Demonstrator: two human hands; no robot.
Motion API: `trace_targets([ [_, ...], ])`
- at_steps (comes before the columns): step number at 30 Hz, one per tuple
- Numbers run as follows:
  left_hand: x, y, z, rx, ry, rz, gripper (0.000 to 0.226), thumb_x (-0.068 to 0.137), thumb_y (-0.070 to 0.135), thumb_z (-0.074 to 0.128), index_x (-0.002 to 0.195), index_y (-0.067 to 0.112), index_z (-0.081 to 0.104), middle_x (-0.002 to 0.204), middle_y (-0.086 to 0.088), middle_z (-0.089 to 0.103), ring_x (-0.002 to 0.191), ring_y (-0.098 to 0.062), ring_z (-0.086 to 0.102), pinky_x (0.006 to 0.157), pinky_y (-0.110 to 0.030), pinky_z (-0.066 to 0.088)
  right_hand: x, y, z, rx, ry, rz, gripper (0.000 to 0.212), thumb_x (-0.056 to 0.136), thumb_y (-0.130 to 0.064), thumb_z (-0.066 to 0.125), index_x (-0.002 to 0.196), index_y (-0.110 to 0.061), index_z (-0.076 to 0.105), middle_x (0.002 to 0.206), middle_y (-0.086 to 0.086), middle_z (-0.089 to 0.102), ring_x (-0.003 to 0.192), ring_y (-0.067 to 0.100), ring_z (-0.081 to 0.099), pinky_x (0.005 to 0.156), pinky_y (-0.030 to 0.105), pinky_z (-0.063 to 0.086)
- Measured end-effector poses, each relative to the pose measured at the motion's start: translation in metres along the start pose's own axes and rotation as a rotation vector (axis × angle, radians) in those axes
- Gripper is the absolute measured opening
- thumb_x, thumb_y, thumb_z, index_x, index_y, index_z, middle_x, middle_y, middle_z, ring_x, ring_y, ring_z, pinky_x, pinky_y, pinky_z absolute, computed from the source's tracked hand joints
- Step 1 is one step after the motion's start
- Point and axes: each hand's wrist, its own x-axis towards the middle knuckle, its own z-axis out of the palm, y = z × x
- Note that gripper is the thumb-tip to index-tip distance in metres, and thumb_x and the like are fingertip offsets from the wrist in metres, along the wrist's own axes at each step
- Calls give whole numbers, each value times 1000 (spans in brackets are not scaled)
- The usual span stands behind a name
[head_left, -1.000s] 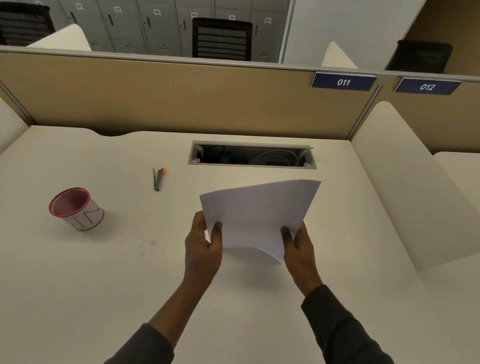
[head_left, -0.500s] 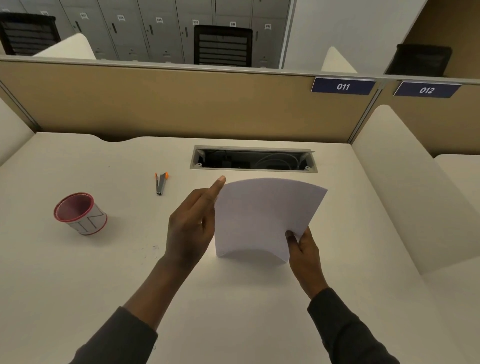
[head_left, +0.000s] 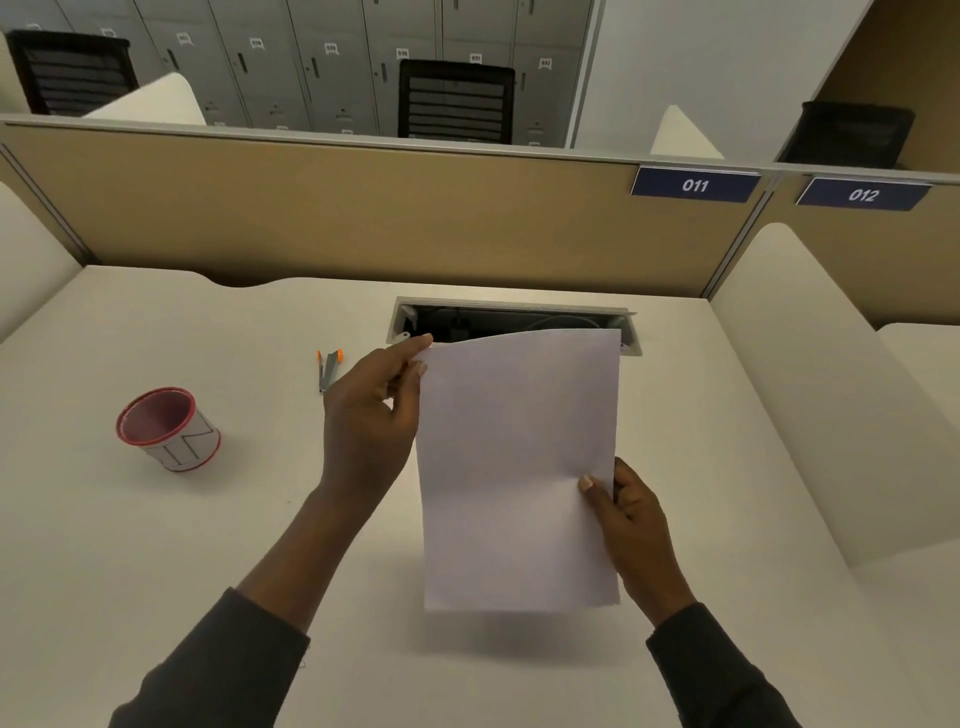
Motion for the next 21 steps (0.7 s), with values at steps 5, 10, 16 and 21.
trace_targets([
  [5, 8, -19, 0, -17, -119, -263, 26, 99, 9, 65, 123, 13, 75, 94, 5, 76, 80, -20, 73, 86, -27, 62, -10, -4, -5, 46, -48, 86, 17, 98, -26, 58, 113, -31, 65, 101, -16, 72, 87, 6, 68, 69, 20, 52],
  [10, -2, -39, 2, -231, -122, -627, 27, 98, 13, 69, 125, 17, 72, 87, -6, 78, 81, -22, 77, 85, -36, 64, -15, -6, 1, 81, -78, 144, 18, 97, -23, 59, 110, -33, 66, 100, -16, 74, 84, 4, 70, 64, 16, 53],
  [16, -30, -51, 6, -352, -28, -889, 11, 97, 12, 69, 91, 17, 76, 85, -1, 78, 79, -23, 71, 79, -41, 61, -15, -4, 17, 78, -124, 195, 19, 98, -22, 59, 112, -32, 66, 101, -14, 74, 87, 9, 71, 68, 19, 53],
  [21, -39, -67, -1, -355, 39, -985, 14, 96, 11, 70, 86, 19, 75, 88, -5, 79, 79, -21, 70, 84, -42, 61, -12, -1, 32, 37, -178, 214, 19, 98, -21, 58, 113, -28, 67, 102, -10, 75, 89, 14, 72, 68, 19, 52],
])
